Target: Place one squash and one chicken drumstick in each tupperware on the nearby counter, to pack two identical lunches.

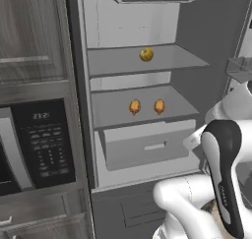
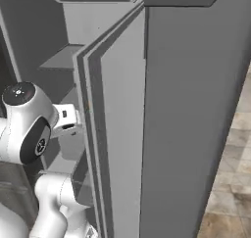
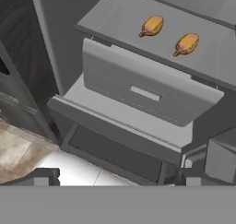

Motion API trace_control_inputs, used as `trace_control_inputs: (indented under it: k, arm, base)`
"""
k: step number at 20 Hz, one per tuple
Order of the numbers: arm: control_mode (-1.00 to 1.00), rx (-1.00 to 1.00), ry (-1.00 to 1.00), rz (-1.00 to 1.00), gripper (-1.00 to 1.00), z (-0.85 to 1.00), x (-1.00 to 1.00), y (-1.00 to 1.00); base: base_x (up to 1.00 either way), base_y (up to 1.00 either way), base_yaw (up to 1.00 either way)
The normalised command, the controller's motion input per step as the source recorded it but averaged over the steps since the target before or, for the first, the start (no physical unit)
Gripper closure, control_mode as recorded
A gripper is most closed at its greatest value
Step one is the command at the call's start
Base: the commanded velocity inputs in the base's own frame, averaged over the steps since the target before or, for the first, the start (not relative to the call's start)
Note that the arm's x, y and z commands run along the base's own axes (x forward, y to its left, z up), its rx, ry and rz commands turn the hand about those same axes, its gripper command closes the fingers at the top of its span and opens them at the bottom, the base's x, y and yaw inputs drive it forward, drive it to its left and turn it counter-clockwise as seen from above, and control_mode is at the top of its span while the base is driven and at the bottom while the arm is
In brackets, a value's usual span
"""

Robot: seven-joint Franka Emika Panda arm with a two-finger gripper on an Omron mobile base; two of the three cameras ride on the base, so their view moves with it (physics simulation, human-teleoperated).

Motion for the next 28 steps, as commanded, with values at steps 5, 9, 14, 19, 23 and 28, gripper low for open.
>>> trace_control_inputs:
  k: [5, 9, 14, 19, 23, 28]
  arm:
    - [1.00, 0.00, 0.00, 0.00, -1.00, 0.00, 0.00, 0.00]
    - [-1.00, 0.00, -0.03, -0.10, -1.00, -0.27, 0.00, 0.21]
    - [-1.00, 0.00, -0.01, -0.17, -1.00, -0.10, 0.11, 0.42]
    - [-1.00, 0.11, -0.06, -0.12, -1.00, 0.00, 0.24, 0.03]
    - [-1.00, 0.21, -0.10, -0.07, -1.00, -0.04, 0.25, 0.00]
    - [-1.00, 0.16, -0.14, -0.07, -1.00, -0.16, 0.26, 0.03]
  base:
    - [0.34, 0.34, -0.10]
    - [0.01, 0.08, -0.03]
    - [0.00, 0.00, 0.00]
    - [0.00, 0.00, 0.00]
    - [0.00, 0.00, 0.00]
    - [0.00, 0.00, 0.00]
